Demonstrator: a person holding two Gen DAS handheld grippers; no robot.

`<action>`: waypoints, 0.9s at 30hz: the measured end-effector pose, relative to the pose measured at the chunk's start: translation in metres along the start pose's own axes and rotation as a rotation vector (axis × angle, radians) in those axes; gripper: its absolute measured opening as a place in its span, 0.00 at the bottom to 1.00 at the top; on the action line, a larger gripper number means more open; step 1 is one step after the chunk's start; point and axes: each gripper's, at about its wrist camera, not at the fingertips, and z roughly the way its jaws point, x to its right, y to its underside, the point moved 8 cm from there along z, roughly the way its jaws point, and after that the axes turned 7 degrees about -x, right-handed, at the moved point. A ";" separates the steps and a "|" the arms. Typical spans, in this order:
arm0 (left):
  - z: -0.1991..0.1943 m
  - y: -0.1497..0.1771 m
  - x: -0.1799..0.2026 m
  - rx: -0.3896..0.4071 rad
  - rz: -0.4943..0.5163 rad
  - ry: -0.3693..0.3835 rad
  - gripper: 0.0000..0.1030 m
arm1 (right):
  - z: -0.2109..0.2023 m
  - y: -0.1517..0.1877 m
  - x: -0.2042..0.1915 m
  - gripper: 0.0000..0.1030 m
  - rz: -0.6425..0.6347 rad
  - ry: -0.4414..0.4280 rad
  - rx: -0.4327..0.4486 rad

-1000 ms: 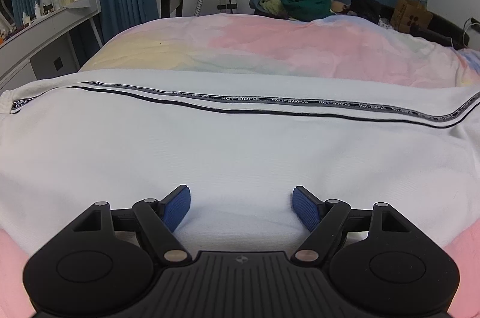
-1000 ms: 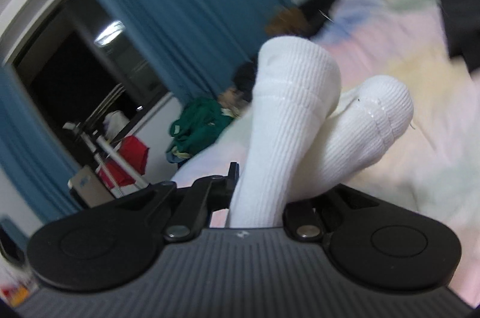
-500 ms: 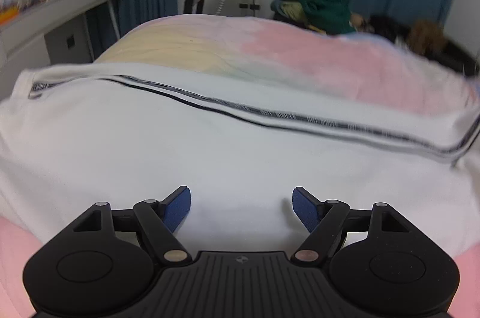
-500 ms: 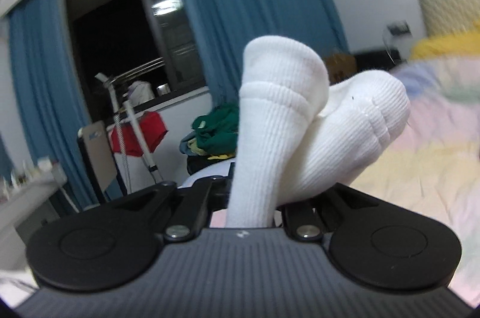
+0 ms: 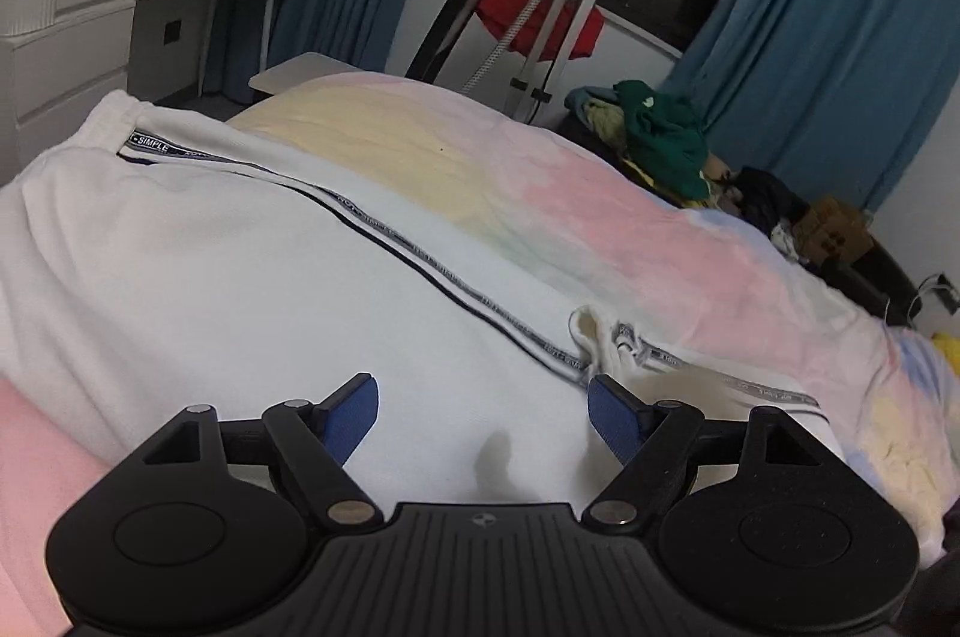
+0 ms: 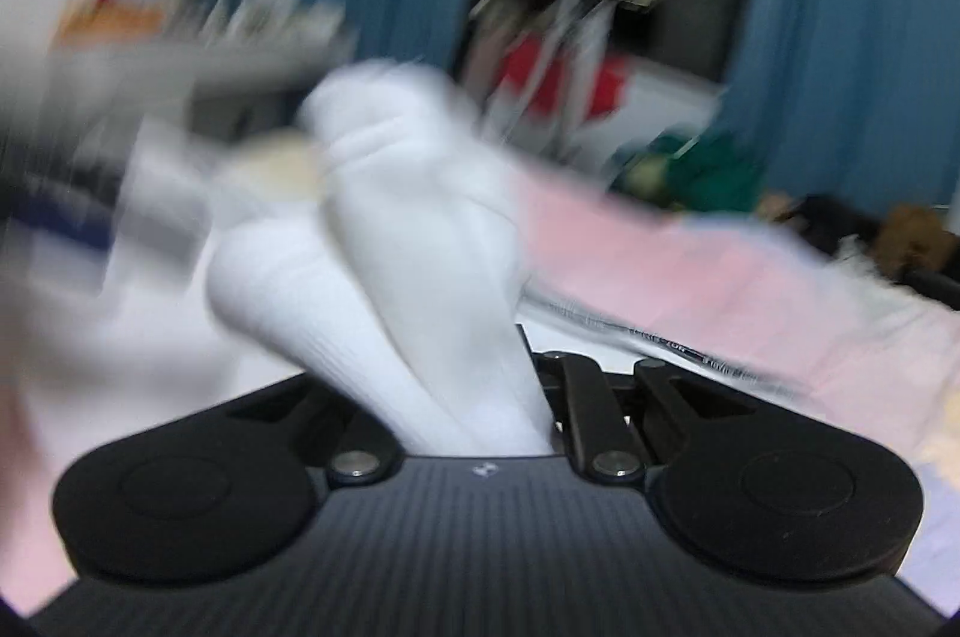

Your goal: Fold clothes

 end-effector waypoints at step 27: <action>-0.005 0.019 0.041 0.080 0.151 0.097 0.77 | -0.072 -0.003 0.009 0.58 0.205 -0.329 -0.134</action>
